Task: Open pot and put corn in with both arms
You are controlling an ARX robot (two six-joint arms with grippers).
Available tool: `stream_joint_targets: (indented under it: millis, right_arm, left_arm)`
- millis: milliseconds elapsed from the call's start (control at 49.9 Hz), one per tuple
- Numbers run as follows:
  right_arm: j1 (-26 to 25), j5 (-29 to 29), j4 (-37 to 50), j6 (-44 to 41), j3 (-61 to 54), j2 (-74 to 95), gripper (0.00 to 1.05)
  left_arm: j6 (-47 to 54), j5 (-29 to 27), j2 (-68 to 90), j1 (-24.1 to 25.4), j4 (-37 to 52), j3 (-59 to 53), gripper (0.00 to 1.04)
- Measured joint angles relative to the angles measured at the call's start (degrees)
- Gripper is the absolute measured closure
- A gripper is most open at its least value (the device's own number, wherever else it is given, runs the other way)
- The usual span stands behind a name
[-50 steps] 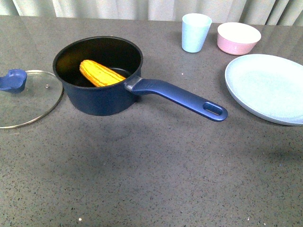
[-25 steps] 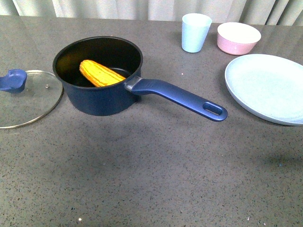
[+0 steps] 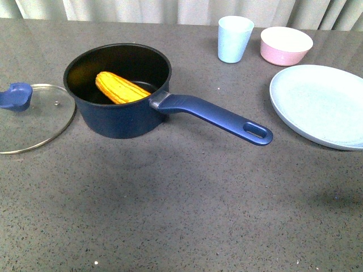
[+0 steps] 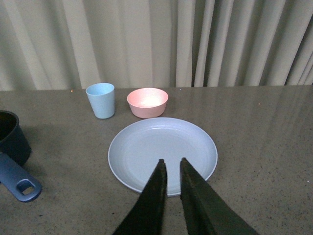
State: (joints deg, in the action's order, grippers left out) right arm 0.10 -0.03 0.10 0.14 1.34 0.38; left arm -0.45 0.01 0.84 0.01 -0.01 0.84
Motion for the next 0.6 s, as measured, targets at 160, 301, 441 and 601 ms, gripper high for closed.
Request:
stream_joint_targets:
  millis: [160,301,441,601]
  right_arm:
    - [-0.02,0.02,0.00,0.00,0.00,-0.02,0.59]
    - [-0.02,0.00,0.00,0.00,0.00,-0.02,0.38]
    - [0.00,0.00,0.00,0.00,0.00,-0.02,0.18]
    - [0.00,0.02,0.00,0.00,0.00,-0.02,0.09]
  left_arm:
    - [0.00,0.00,0.00,0.00,0.00,0.00,0.09]
    - [0.00,-0.02,0.00,0.00,0.00,0.00,0.09]
    - [0.00,0.00,0.00,0.00,0.00,0.00,0.09]
    - [0.00,0.00,0.00,0.00,0.00,0.00,0.09]
